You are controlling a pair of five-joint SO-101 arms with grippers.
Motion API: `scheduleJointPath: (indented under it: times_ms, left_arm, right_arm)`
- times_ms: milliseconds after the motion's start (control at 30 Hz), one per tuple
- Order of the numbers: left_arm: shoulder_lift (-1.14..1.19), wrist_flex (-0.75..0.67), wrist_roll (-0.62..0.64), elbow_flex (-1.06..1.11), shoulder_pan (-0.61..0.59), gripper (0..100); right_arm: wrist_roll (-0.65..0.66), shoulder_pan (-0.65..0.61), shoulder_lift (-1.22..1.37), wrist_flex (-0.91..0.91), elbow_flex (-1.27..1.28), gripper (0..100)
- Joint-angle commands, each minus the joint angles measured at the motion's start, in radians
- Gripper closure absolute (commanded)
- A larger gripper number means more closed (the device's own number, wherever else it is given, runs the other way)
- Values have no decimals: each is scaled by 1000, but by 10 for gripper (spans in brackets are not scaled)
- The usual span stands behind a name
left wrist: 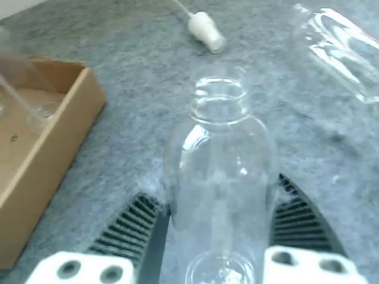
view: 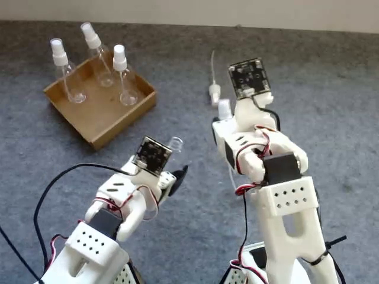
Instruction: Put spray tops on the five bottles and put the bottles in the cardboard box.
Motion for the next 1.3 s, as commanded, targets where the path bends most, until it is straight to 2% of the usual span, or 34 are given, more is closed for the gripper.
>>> scheduleJointPath:
  times_ms: [0,233,500,633,800,1067,1267]
  left_arm:
    - [-19,-26,-8,16,64,892]
    - [-19,-28,-6,53,153,892]
    - [-19,-28,-3,54,162,892]
    - [-19,-28,8,53,162,892]
    - [-19,-28,133,44,162,892]
    - [-19,-100,138,56,162,892]
    - [-19,-100,138,56,162,892]
  right_arm:
    - [-77,13,-41,-61,-58,994]
    - [-241,18,-41,-145,-62,994]
    - [-351,18,-42,-242,-65,994]
    - [-365,19,-42,-312,-65,994]
    - [-365,19,-42,-377,-65,994]
    - [-364,18,-42,-381,-65,994]
    - [-364,13,-41,-383,-65,994]
